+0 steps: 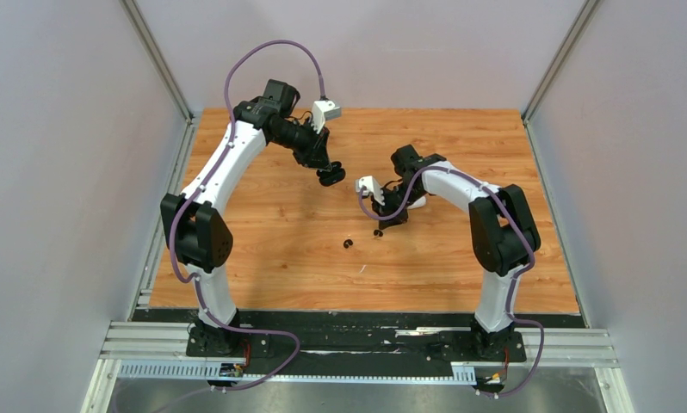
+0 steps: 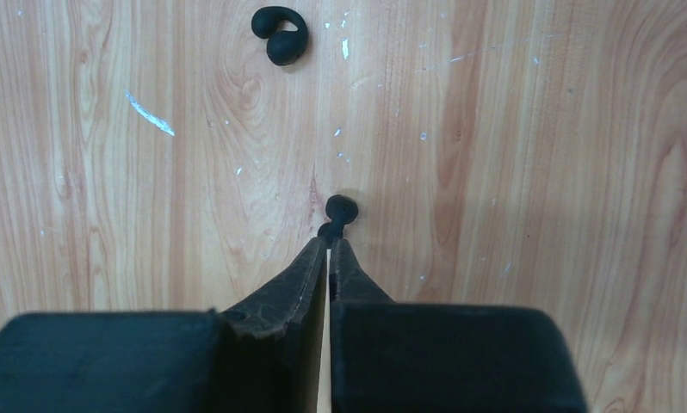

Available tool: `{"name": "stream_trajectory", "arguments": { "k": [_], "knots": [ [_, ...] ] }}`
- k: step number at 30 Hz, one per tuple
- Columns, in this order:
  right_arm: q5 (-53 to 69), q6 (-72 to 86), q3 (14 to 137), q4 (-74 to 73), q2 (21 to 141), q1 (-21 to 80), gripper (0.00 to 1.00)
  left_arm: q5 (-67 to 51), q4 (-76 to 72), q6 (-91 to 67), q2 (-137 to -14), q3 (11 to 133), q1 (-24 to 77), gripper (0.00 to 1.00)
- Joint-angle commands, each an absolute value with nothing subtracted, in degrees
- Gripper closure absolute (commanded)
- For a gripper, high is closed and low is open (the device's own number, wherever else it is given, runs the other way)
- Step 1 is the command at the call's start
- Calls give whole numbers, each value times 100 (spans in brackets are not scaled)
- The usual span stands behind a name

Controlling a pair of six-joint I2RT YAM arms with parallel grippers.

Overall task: Insert the wireless bluetooth earbuds into the charging case
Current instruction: Pick up the right earbud from the center of the board.

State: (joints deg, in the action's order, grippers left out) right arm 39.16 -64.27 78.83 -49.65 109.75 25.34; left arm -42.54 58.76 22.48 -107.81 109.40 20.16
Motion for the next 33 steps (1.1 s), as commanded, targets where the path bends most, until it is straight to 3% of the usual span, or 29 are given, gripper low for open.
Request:
{"name": "stream_trajectory", "arguments": {
  "k": [1, 4, 10, 22, 29, 33],
  "knots": [
    [4181, -6280, 8065, -5111, 10958, 2522, 91, -4415, 5720, 2141, -10824, 11117, 1999, 100],
    [4201, -6253, 8062, -5087, 10938, 2531, 79, -4400, 5740, 2162, -10816, 11136, 2001, 100],
    [4084, -6076, 8075, -5001, 11086, 2546, 73, -4390, 5743, 2175, -10781, 11097, 1997, 100],
    [4043, -5986, 8180, -5009, 11381, 2644, 74, -4355, 5758, 2197, -10771, 11092, 1999, 100],
    [3944, -5981, 8214, -5016, 11443, 2654, 87, -4376, 5757, 2180, -10809, 11135, 1996, 100],
    [3886, -5981, 8224, -5009, 11492, 2654, 86, -4376, 5750, 2171, -10827, 11131, 1995, 100]
  ]
}}
